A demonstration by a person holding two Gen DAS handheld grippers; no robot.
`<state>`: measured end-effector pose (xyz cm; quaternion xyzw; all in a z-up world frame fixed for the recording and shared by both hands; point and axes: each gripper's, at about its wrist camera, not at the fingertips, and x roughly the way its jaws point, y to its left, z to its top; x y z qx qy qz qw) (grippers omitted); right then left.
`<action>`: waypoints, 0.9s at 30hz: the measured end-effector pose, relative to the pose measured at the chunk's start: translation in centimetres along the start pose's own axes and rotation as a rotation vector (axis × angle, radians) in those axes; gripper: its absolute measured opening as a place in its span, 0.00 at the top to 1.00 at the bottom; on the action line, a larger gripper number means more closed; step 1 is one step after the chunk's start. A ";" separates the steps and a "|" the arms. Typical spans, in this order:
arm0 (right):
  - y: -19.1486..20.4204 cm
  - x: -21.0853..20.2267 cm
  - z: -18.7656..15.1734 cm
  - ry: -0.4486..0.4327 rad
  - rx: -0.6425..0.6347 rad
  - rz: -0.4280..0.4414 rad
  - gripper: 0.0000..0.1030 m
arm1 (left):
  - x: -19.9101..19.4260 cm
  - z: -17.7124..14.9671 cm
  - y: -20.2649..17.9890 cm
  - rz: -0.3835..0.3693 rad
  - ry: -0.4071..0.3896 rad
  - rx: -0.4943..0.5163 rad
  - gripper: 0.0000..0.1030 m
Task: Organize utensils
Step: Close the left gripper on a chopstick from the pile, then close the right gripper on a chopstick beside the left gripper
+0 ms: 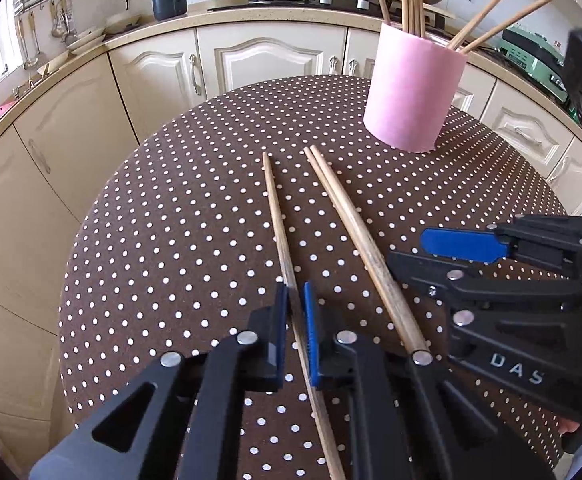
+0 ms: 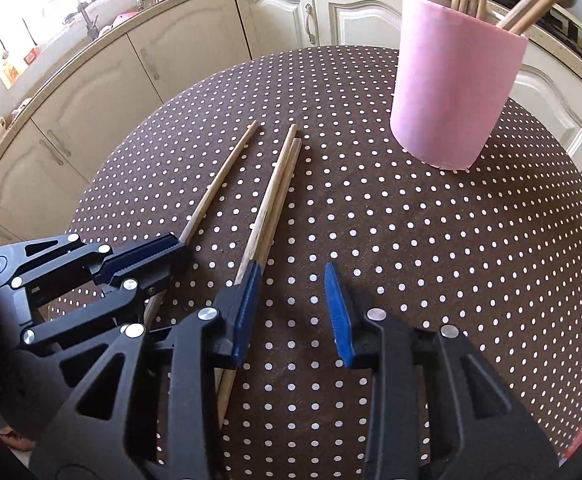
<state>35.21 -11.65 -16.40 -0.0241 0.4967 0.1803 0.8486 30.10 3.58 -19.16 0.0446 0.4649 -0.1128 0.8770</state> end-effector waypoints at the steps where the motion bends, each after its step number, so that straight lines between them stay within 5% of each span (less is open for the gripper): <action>1: 0.7 0.3 0.4 0.010 -0.012 -0.011 0.68 | 0.0 0.0 0.1 -0.008 0.002 -0.006 0.91; 12: 3.8 2.1 3.0 0.088 -0.070 -0.040 0.68 | 0.1 0.0 0.6 -0.027 0.004 -0.018 0.93; 27: 3.5 1.8 1.8 0.139 -0.113 -0.026 0.71 | 0.3 0.6 1.5 -0.055 0.020 -0.050 0.94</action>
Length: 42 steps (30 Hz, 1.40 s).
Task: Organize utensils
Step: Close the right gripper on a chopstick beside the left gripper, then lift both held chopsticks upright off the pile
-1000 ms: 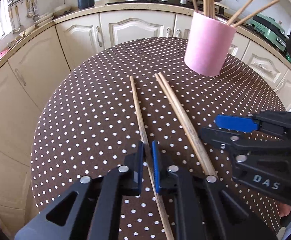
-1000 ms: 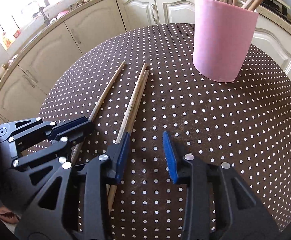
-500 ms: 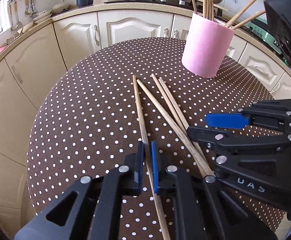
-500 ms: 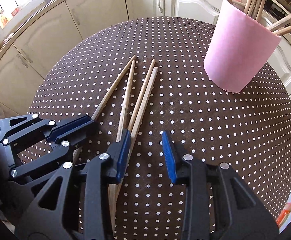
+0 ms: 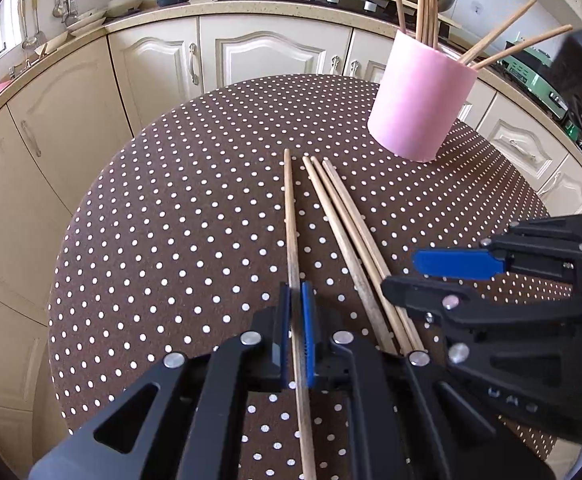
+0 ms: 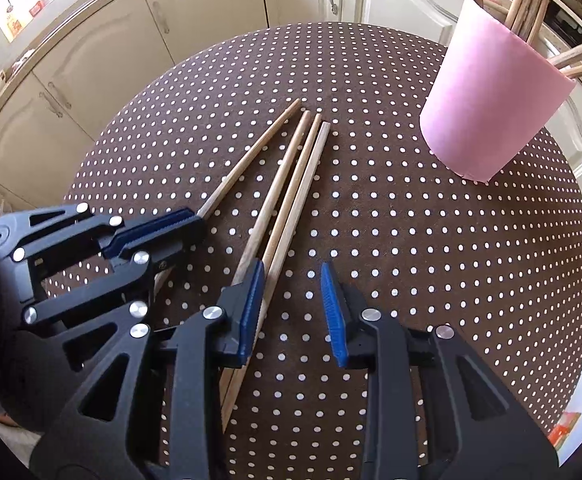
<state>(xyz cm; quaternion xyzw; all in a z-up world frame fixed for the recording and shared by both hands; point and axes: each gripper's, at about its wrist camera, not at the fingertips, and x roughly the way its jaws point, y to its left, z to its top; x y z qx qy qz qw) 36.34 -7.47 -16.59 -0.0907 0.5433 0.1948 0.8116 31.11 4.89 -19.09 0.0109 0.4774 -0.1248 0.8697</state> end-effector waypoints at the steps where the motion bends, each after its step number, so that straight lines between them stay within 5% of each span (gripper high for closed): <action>1: -0.1 0.0 -0.1 0.002 -0.001 0.000 0.71 | 0.1 0.2 -0.1 0.004 0.003 0.000 0.94; 8: -0.9 -0.7 -1.3 0.031 -0.005 0.022 0.72 | 0.8 1.2 -0.6 0.028 0.025 0.009 0.94; 12: -1.1 -0.9 -1.7 0.034 -0.010 -0.007 0.83 | 1.1 1.3 -0.9 0.051 0.033 0.019 0.94; 22: -1.2 -0.6 -0.9 0.056 -0.021 -0.030 0.90 | 1.5 1.5 -1.5 0.077 0.027 0.048 0.94; 34: -4.8 -1.3 -1.8 -0.022 0.063 0.098 0.93 | 0.9 1.1 -1.2 0.008 -0.003 0.012 0.95; 42: -7.1 -4.3 -3.7 -0.138 0.120 0.203 0.93 | -2.2 1.5 -1.8 -0.093 -0.121 -0.033 0.95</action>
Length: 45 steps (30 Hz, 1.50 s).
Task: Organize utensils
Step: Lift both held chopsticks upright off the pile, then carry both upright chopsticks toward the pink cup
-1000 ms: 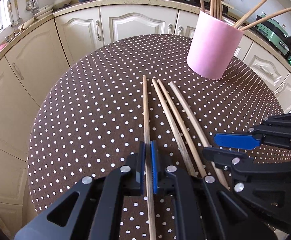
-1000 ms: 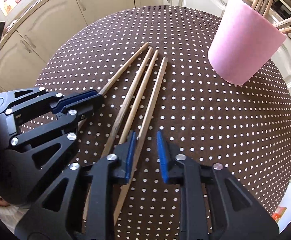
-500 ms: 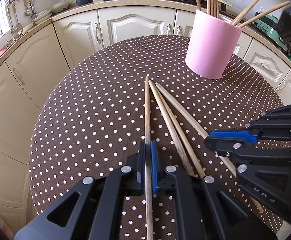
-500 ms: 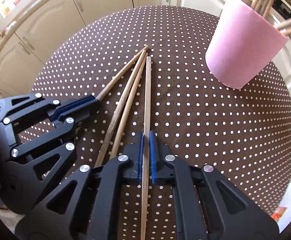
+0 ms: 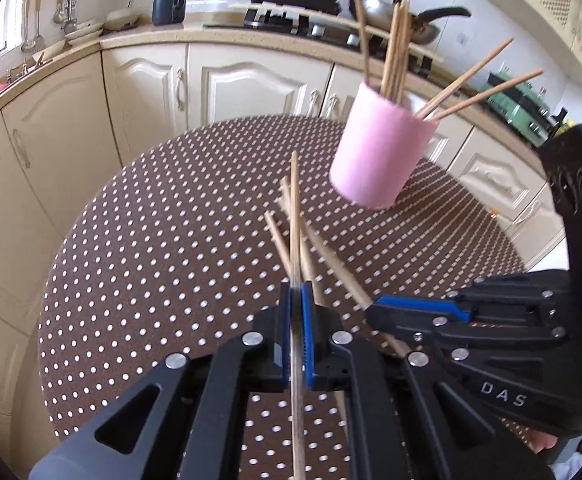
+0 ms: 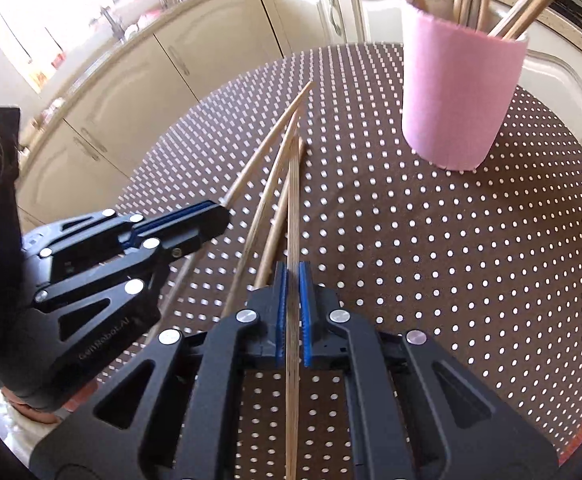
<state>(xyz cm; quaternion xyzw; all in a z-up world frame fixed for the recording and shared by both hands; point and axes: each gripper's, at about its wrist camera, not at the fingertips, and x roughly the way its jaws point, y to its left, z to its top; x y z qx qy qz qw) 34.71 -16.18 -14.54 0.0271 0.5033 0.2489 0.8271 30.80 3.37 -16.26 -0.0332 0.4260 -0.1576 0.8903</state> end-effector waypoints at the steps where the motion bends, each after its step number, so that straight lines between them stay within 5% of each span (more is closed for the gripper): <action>1: -0.3 -0.5 -0.1 -0.019 0.004 0.011 0.93 | -0.4 0.1 -0.3 -0.007 -0.022 -0.001 0.95; 10: -2.2 -4.7 -1.2 -0.130 0.029 0.078 0.94 | -2.6 1.1 -2.5 -0.068 -0.146 0.002 0.95; 15: -2.9 -5.2 -1.6 -0.131 0.048 0.083 0.94 | -2.5 1.3 -2.8 -0.067 -0.139 -0.010 0.95; 25: -2.7 -0.9 -1.6 0.125 -0.085 -0.137 0.93 | 1.5 1.0 -3.2 0.030 0.098 0.044 0.95; 39: -0.7 3.1 2.4 0.365 -0.150 -0.176 0.93 | 5.4 0.8 -5.0 0.104 0.273 0.114 0.95; 45: -0.8 4.1 4.5 0.391 -0.118 -0.138 0.93 | 6.9 1.9 -5.6 0.090 0.322 0.132 0.94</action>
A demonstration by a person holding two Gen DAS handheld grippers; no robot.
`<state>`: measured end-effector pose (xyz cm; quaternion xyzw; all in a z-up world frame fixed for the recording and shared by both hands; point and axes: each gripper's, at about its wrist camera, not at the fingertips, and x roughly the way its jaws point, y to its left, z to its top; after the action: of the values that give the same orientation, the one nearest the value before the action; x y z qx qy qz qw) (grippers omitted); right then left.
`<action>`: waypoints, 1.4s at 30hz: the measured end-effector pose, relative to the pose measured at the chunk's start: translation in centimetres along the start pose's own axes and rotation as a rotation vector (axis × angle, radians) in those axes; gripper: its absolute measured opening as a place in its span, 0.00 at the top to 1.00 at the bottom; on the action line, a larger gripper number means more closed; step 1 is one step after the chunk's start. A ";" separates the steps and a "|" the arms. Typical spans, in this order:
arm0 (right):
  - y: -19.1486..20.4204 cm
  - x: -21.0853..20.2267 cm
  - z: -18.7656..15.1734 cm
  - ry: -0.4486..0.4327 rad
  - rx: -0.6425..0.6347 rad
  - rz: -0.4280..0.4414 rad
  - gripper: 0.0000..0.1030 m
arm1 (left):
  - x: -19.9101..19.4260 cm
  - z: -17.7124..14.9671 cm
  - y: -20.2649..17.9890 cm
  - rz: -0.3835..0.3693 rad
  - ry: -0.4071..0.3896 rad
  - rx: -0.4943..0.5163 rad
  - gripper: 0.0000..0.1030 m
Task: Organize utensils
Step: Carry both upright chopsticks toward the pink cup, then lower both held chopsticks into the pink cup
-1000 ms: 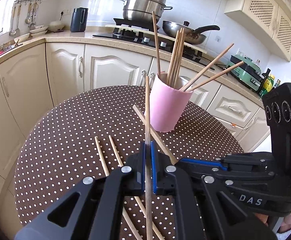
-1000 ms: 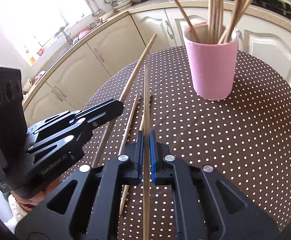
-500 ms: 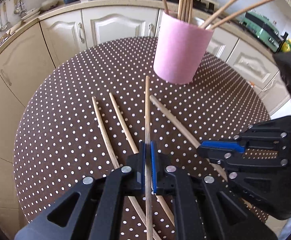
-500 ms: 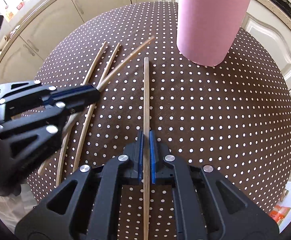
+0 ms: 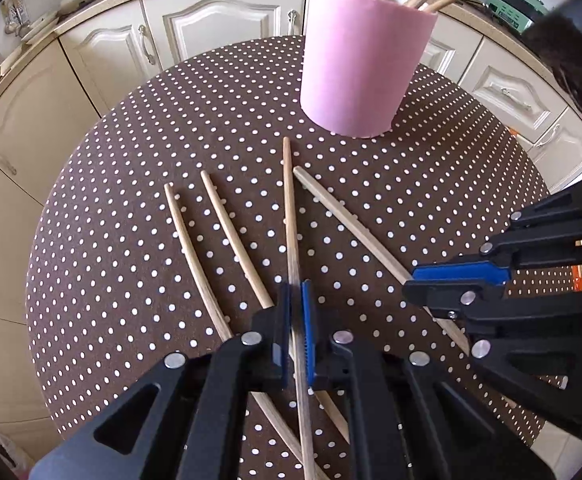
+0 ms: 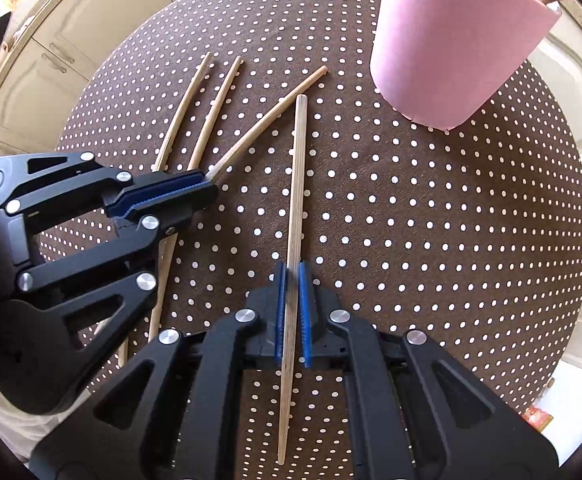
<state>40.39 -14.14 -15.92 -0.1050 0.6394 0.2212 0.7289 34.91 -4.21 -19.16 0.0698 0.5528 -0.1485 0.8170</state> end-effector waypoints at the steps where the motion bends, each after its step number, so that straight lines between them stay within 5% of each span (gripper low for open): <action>1: -0.1 -0.1 0.0 -0.005 0.001 0.005 0.93 | 0.3 0.8 0.2 0.001 -0.001 0.003 0.94; 7: -0.7 -0.1 -1.6 -0.099 0.002 -0.003 0.94 | 0.4 1.3 0.7 -0.012 -0.037 -0.033 0.95; 13: -1.2 -2.7 -3.8 -0.245 0.006 0.058 0.94 | -2.7 0.0 1.5 -0.085 -0.216 -0.041 0.95; 27: -2.7 -12.8 -5.9 -0.811 0.055 0.100 0.94 | -10.6 1.9 0.0 -0.121 -0.651 -0.069 0.95; 42: -4.7 -18.3 -6.0 -1.258 0.149 0.004 0.94 | -14.9 7.8 -2.9 -0.135 -0.952 -0.080 0.95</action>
<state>35.68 -24.36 0.44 0.0975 0.1025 0.1968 0.9702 35.72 -6.71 -2.27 -0.0733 0.1261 -0.1951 0.9699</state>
